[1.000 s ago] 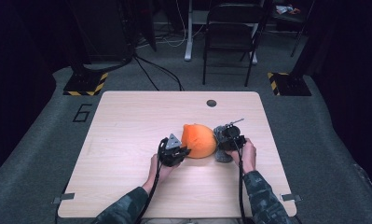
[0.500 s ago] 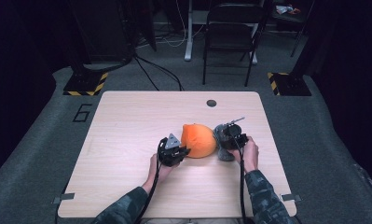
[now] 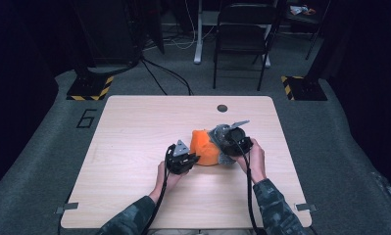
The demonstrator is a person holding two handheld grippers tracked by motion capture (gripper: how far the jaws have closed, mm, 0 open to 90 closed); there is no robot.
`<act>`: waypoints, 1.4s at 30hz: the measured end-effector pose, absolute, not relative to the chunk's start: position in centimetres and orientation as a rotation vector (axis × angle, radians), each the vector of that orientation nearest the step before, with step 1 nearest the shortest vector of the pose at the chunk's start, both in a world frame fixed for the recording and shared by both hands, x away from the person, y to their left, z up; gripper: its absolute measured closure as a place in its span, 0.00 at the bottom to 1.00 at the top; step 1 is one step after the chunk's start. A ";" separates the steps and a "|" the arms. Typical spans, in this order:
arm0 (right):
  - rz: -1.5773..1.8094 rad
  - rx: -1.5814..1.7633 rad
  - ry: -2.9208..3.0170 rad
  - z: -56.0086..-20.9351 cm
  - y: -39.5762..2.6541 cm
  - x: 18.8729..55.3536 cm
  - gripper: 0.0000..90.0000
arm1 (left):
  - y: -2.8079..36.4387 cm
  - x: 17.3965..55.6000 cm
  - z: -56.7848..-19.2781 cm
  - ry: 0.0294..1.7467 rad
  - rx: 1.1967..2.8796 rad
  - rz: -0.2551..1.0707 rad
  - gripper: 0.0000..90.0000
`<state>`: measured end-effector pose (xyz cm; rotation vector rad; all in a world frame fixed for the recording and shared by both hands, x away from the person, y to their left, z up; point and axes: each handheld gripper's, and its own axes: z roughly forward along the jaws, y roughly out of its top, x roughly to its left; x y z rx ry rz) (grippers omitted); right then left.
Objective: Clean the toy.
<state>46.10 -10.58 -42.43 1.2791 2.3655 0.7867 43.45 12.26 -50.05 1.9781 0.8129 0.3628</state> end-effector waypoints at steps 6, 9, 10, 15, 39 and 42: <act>0.818 1.332 2.350 -43.3 -11.4 46.7 0.76 | 12.8 43.5 -49.5 0.809 1.984 0.353 0.73; 0.821 1.338 2.338 -43.5 -11.5 46.8 0.76 | 12.8 43.5 -49.5 0.821 1.999 0.378 0.63; 0.829 1.336 2.333 -43.5 -11.6 46.9 0.76 | 12.7 43.5 -49.6 0.826 2.008 0.393 0.60; 0.839 1.346 2.322 -43.7 -11.7 47.2 0.76 | 12.0 43.5 -50.1 0.812 2.067 0.452 0.55; 0.898 1.319 2.299 -41.8 -11.6 46.5 0.76 | 12.2 42.9 -49.2 0.714 2.038 0.502 0.94; 0.939 1.268 2.309 -40.7 -10.9 45.8 0.76 | 12.0 42.7 -48.9 0.694 2.033 0.506 0.94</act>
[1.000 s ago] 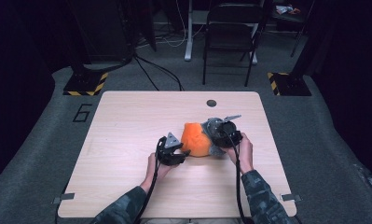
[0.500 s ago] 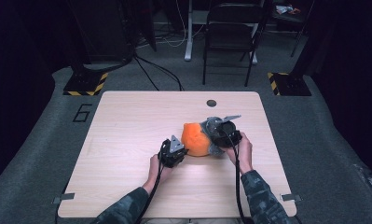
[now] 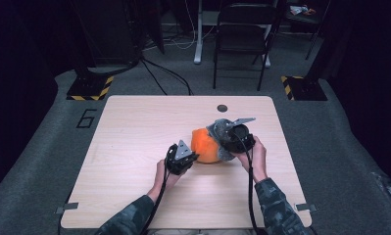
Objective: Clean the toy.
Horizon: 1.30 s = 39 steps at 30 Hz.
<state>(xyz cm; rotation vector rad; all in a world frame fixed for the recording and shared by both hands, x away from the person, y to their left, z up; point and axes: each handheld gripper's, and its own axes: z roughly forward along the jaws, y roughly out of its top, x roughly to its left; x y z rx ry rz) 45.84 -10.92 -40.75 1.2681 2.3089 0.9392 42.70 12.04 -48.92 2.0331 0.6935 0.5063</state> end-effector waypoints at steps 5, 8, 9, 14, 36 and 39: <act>0.977 1.167 2.335 -39.9 -8.6 44.5 0.76 | 11.6 42.3 -48.7 0.637 2.053 0.525 0.94; 0.973 1.125 2.370 -40.2 -7.5 44.2 0.76 | 11.4 42.1 -48.7 0.619 2.058 0.537 0.94; 0.960 1.118 2.374 -40.3 -7.3 44.3 0.76 | 11.4 42.1 -48.7 0.618 2.057 0.533 0.94; 0.937 1.142 2.371 -41.1 -7.5 44.7 0.76 | 11.5 42.2 -48.8 0.625 2.052 0.519 0.94; 0.928 1.365 2.315 -43.5 -11.9 47.0 0.75 | 12.2 43.0 -49.4 0.688 2.042 0.473 0.94; 0.894 1.385 2.311 -44.1 -12.5 47.3 0.75 | 12.3 43.1 -49.5 0.687 2.048 0.470 0.94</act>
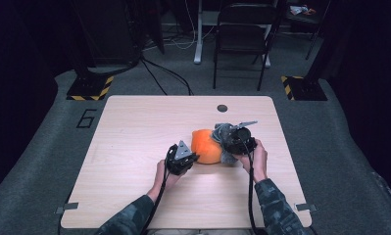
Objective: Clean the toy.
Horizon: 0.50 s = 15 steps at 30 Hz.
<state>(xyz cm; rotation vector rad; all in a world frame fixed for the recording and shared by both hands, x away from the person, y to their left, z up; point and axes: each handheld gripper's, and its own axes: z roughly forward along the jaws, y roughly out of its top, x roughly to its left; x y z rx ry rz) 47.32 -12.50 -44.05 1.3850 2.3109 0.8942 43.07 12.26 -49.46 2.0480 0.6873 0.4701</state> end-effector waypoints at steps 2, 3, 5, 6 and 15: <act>0.870 1.404 2.306 -44.4 -12.8 47.5 0.75 | 12.3 43.1 -49.5 0.694 2.043 0.468 0.94; 0.858 1.410 2.315 -44.6 -13.1 47.6 0.75 | 12.3 43.1 -49.5 0.694 2.044 0.465 0.94; 0.838 1.435 2.310 -45.1 -13.4 47.8 0.76 | 12.2 43.1 -49.5 0.693 2.046 0.469 0.94; 0.816 1.449 2.317 -45.3 -13.5 47.9 0.76 | 12.2 43.1 -49.6 0.696 2.045 0.464 0.94; 0.690 1.528 2.350 -48.0 -14.2 48.8 0.76 | 12.5 43.3 -49.7 0.708 2.041 0.451 0.94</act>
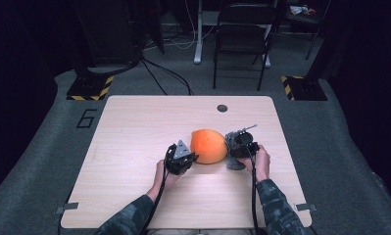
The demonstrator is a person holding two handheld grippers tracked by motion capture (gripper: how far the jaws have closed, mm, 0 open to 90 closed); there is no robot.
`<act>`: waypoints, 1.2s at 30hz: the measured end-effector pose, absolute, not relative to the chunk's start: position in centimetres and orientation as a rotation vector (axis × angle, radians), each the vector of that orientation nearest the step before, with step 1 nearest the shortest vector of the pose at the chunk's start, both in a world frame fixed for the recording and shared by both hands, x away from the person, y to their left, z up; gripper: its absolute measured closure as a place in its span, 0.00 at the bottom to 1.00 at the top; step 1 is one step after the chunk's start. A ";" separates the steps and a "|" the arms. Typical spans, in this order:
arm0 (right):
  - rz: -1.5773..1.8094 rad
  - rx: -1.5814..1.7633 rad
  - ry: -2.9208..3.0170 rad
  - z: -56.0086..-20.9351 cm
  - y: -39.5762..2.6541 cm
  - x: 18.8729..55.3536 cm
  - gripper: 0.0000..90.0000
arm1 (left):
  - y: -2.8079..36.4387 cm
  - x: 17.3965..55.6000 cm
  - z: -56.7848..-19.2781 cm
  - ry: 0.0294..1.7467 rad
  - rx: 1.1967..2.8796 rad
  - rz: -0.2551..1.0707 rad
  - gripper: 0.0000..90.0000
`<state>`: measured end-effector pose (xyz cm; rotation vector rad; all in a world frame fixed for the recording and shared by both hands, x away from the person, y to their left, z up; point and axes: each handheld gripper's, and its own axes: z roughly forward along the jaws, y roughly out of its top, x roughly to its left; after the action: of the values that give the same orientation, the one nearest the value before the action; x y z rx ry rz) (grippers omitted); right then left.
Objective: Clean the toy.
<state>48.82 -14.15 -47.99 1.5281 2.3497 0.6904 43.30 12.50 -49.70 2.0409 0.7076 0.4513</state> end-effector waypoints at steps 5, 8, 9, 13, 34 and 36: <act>0.703 1.500 2.328 -46.9 -14.3 48.7 0.76 | 12.4 43.3 -49.8 0.706 2.048 0.453 0.93; 0.752 1.477 2.295 -45.4 -14.3 48.3 0.76 | 12.3 43.2 -49.8 0.702 2.046 0.450 0.93; 0.760 1.464 2.287 -45.0 -14.2 48.2 0.76 | 12.2 43.2 -49.8 0.698 2.047 0.453 0.93; 0.841 1.383 2.264 -42.8 -13.3 47.3 0.76 | 12.0 43.0 -49.8 0.679 2.053 0.461 0.93; 0.888 1.186 2.370 -41.9 -8.7 45.4 0.76 | 11.3 42.5 -49.8 0.628 2.075 0.484 0.94; 0.893 1.213 2.369 -42.1 -9.1 45.6 0.76 | 11.3 42.5 -49.7 0.629 2.076 0.483 0.94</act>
<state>45.56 -9.06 -42.06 1.2130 2.3694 0.8929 42.48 11.30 -49.75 2.0764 0.6289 0.4828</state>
